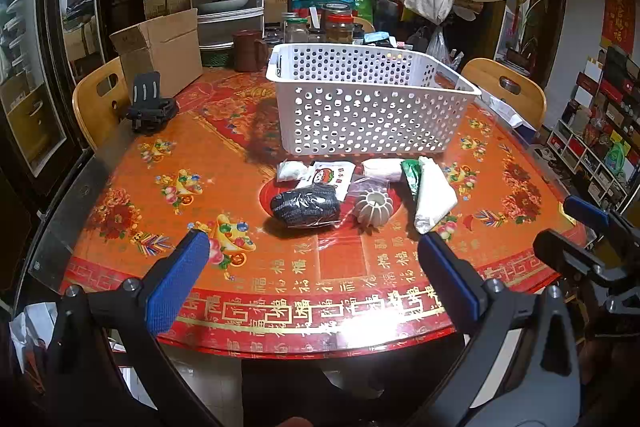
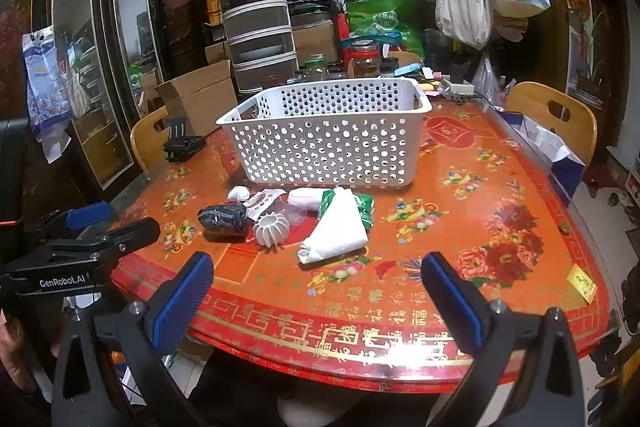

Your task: Organize soft objects

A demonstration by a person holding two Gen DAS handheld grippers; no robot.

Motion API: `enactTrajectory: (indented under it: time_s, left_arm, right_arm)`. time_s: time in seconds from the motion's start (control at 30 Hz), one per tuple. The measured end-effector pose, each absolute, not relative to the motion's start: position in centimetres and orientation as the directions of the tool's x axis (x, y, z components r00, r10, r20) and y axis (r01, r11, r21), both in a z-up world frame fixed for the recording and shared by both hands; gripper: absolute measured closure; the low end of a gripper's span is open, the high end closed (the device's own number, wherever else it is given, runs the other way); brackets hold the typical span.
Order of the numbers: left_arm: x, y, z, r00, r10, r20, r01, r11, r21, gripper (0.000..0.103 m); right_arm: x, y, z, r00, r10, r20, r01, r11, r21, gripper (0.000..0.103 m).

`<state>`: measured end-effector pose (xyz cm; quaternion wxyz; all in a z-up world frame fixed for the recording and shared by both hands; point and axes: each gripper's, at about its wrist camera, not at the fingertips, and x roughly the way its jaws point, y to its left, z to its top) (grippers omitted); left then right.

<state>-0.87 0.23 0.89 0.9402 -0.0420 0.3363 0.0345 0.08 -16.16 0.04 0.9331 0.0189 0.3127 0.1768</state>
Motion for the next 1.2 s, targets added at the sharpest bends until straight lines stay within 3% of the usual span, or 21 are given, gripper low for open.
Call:
enactTrajectory:
  time_s: [1.2]
  left_arm:
    - [-0.94,0.25,0.93,0.772,0.037,-0.635,-0.093,0.994,-0.055,0.0]
  right_arm:
    - [0.18,-16.19,-0.17,0.737,0.345,-0.581,-0.322,0.935,0.147,0.0]
